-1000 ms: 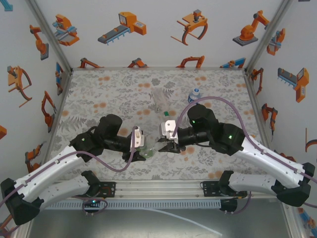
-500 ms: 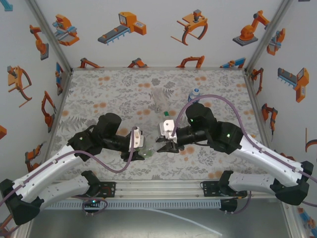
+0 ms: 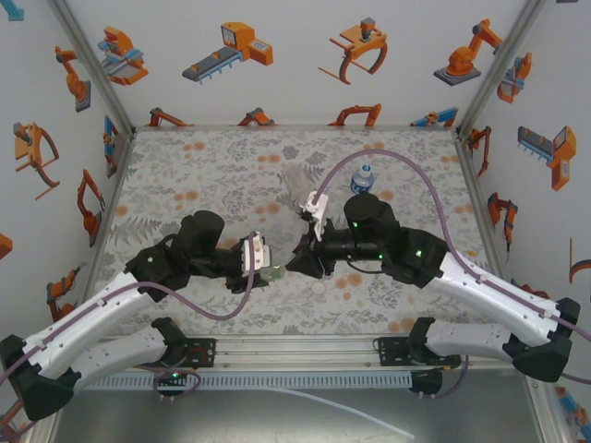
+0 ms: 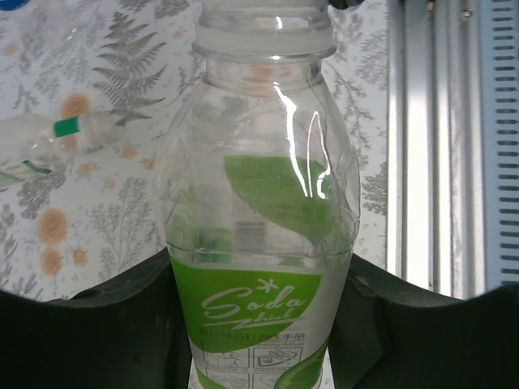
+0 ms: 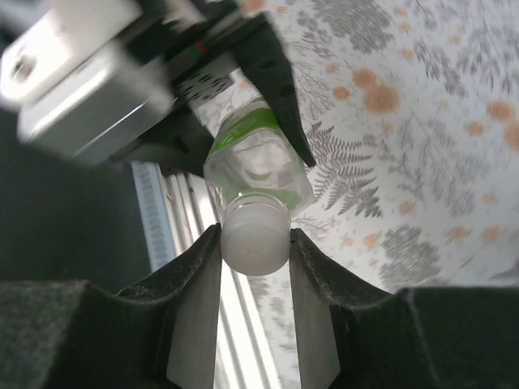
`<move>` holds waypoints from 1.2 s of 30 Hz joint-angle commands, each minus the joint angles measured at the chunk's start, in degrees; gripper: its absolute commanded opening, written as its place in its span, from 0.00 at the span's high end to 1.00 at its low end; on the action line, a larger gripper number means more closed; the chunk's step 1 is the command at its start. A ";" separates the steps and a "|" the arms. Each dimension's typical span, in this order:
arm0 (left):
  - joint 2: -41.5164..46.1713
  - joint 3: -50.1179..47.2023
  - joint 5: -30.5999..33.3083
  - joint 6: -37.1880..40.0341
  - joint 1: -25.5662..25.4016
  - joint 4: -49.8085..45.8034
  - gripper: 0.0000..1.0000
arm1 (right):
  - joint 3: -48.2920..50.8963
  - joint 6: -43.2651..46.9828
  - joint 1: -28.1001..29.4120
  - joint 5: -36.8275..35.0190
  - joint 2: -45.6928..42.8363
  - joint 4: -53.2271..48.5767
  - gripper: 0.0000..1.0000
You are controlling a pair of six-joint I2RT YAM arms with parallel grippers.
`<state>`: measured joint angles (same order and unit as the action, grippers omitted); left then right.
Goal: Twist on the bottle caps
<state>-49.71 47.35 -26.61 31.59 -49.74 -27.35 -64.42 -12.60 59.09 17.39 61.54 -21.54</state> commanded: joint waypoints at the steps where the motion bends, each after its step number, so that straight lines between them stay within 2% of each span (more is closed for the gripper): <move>1: 1.72 -0.36 0.31 -1.80 -0.63 11.04 1.00 | 1.92 -26.24 0.40 -13.44 2.18 2.95 1.00; 5: 1.73 -0.90 3.19 -2.10 -0.68 11.61 1.00 | 3.09 -51.53 -0.38 -16.38 2.44 0.36 1.00; 7: 1.63 -0.99 3.64 -2.00 -0.63 11.79 1.00 | 3.67 -59.40 -0.65 -15.58 2.94 0.49 1.00; 10: 1.37 -1.12 3.63 -1.91 -0.63 12.44 1.00 | 3.71 -62.52 -0.66 -14.42 3.91 2.42 0.95; 14: 0.70 -1.04 3.29 -1.95 -0.63 12.62 1.00 | 3.39 -60.58 -0.64 -15.69 3.81 1.83 0.85; 17: 0.46 -1.03 2.47 -1.87 -0.63 12.06 1.00 | 1.48 -52.76 -0.73 -17.67 2.83 -0.05 0.65; 23: -0.99 -0.25 0.68 -1.73 -0.65 8.26 1.00 | -3.04 -28.75 -1.34 -17.63 -1.34 -1.00 0.39; 30: -1.26 0.71 -3.25 -2.01 -0.63 5.32 1.00 | -4.31 1.39 -2.13 -7.77 -4.81 -3.19 0.37; 36: -0.71 1.34 -8.68 -1.96 -0.63 3.10 1.00 | -3.86 28.35 -2.07 9.86 -6.33 -7.41 0.38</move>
<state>-50.96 46.81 -29.87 29.89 -50.22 -22.48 -67.37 -4.73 57.06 15.31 56.01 -25.98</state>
